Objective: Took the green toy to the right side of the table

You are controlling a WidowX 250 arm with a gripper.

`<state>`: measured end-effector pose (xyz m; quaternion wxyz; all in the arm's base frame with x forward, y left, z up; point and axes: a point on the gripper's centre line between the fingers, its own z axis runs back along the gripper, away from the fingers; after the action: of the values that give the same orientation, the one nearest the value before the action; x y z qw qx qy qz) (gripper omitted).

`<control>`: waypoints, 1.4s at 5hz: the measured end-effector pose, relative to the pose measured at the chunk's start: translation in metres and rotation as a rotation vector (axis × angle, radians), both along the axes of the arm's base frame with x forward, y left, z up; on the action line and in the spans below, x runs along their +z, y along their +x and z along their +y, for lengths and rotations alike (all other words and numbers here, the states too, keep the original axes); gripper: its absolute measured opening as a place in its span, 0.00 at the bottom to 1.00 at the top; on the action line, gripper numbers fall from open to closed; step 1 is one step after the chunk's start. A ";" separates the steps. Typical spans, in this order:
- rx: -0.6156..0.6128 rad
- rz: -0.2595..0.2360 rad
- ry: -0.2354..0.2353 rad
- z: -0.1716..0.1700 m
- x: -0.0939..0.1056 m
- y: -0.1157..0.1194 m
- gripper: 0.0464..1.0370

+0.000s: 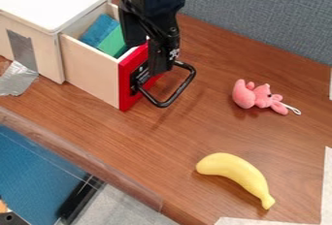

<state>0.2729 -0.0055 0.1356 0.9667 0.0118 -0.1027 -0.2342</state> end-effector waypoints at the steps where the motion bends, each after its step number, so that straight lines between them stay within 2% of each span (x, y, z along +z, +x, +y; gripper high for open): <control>1: 0.002 0.028 -0.001 0.000 -0.008 0.000 0.96; 2: 0.082 -0.016 -0.011 0.023 -0.004 0.020 0.96; 3: 0.162 -0.039 -0.028 0.045 0.000 0.036 0.96; 4: 0.221 -0.056 -0.023 0.063 0.002 0.046 0.96; 5: 0.276 -0.037 -0.021 0.086 -0.007 0.049 0.96; 6: 0.303 -0.048 -0.006 0.102 -0.013 0.050 0.96; 7: 0.316 -0.069 -0.016 0.110 -0.015 0.050 0.96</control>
<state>0.3233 0.1049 0.1206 0.9875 0.0281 -0.1345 -0.0779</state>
